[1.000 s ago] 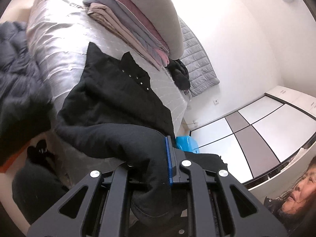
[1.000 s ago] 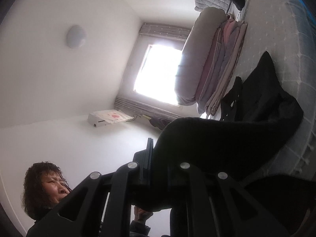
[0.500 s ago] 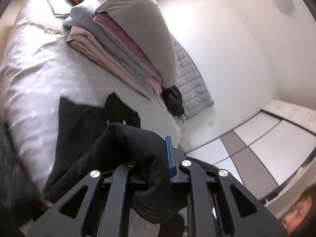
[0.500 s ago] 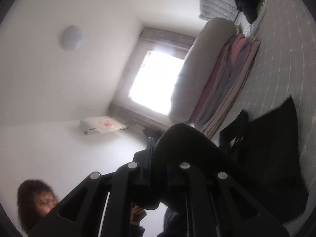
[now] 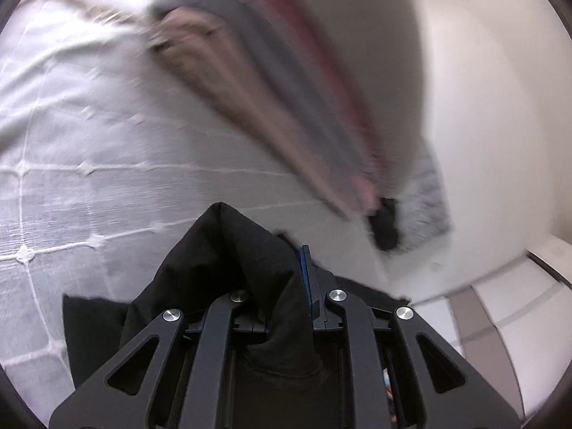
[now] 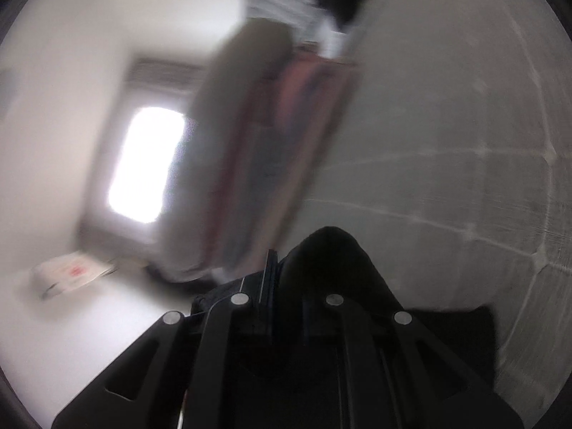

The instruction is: Fold large clothes

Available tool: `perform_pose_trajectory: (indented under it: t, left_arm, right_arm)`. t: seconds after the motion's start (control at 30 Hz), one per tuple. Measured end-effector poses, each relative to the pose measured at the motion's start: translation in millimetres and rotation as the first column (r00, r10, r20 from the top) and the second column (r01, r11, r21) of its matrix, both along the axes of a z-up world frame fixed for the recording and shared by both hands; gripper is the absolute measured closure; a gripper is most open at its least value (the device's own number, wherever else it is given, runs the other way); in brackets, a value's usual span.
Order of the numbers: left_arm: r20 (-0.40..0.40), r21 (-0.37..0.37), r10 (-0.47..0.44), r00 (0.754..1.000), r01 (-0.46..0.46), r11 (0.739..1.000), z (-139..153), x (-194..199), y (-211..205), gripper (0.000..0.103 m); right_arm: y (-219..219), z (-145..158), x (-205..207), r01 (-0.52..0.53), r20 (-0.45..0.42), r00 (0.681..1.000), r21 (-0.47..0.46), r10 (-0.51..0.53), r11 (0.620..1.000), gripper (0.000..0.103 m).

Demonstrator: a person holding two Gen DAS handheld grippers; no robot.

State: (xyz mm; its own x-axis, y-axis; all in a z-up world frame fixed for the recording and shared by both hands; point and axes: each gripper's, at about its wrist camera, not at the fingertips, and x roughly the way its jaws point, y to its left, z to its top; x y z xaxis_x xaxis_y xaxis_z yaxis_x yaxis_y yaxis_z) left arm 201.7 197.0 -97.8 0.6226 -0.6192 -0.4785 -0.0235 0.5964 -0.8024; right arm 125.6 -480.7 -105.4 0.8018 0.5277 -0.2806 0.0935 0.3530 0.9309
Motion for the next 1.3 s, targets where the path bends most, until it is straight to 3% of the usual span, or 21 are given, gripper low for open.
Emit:
perform_pose_trajectory:
  t: [0.1,0.23,0.33,0.37,0.43,0.5,0.57,0.6,0.7,0.8,0.9,0.97,1.07,1.1,1.17,1.3]
  left_arm:
    - [-0.102,-0.002,0.052,0.993,-0.052,0.999,-53,14,3,0.089]
    - [-0.146,-0.073,0.034,0.989,-0.045,0.996,-73,19,10,0.087]
    - [-0.142,-0.240,0.013,0.990,-0.047,0.970,-71,21,23,0.070]
    - [-0.126,-0.319,0.012,0.992,-0.052,0.946,-70,19,29,0.060]
    - [-0.074,-0.416,0.038,0.997,-0.066,0.907,-63,13,37,0.045]
    - [-0.005,-0.482,0.081,0.997,-0.073,0.873,-49,4,51,0.026]
    - [0.025,-0.531,0.125,0.992,-0.093,0.842,-38,-5,65,0.016]
    - [0.038,-0.527,0.136,0.990,-0.096,0.844,-32,-8,69,0.015]
    - [0.126,-0.414,0.079,0.989,-0.020,0.910,0,-18,63,0.014]
    - [0.160,-0.319,-0.048,0.986,0.098,0.943,10,-28,33,0.014]
    - [0.165,-0.212,-0.172,0.971,0.205,0.955,8,-39,-2,0.014]
    - [0.154,-0.126,-0.230,0.961,0.250,0.960,1,-46,-22,0.014]
    - [0.074,0.005,-0.230,0.970,0.230,0.973,-26,-42,-34,0.015]
    - [0.049,0.030,-0.219,0.975,0.217,0.976,-39,-39,-32,0.017]
    - [0.039,-0.005,-0.204,0.978,0.204,0.979,-59,-38,-24,0.025]
    - [0.055,0.036,-0.198,0.979,0.196,0.980,-51,-40,-25,0.027]
  right_arm:
    - [-3,-44,9,0.044,-0.116,0.992,0.009,-0.042,0.999,0.091]
    - [-6,-61,13,0.047,-0.165,0.985,0.024,-0.042,0.999,0.091]
    - [-11,-65,17,0.046,-0.197,0.980,0.043,-0.036,0.998,0.091]
    - [-11,-65,17,0.044,-0.196,0.980,0.046,-0.035,0.998,0.089]
    - [-12,-67,21,0.047,-0.176,0.984,0.106,-0.027,0.993,0.079]
    - [-17,-67,12,0.069,-0.148,0.988,0.198,-0.039,0.978,0.062]
    - [-24,-56,5,0.102,-0.110,0.991,0.228,-0.079,0.968,0.045]
    - [-27,-46,0,0.131,-0.085,0.990,0.203,-0.115,0.971,0.041]
    - [-21,-1,-23,0.171,0.077,0.981,0.087,-0.178,0.981,0.039]
    - [8,35,-30,0.094,0.187,0.978,-0.005,-0.091,0.996,0.024]
    - [50,40,-17,-0.048,0.169,0.984,-0.091,0.063,0.995,0.022]
    - [71,31,-8,-0.092,0.128,0.986,-0.140,0.110,0.986,0.022]
    - [81,-8,7,-0.111,-0.005,0.994,-0.231,0.113,0.966,0.022]
    - [77,-24,7,-0.105,-0.008,0.994,-0.218,0.106,0.970,0.027]
    - [71,-30,3,-0.073,0.002,0.997,-0.202,0.075,0.977,0.033]
    - [74,-22,3,-0.080,-0.014,0.997,-0.235,0.079,0.969,0.033]
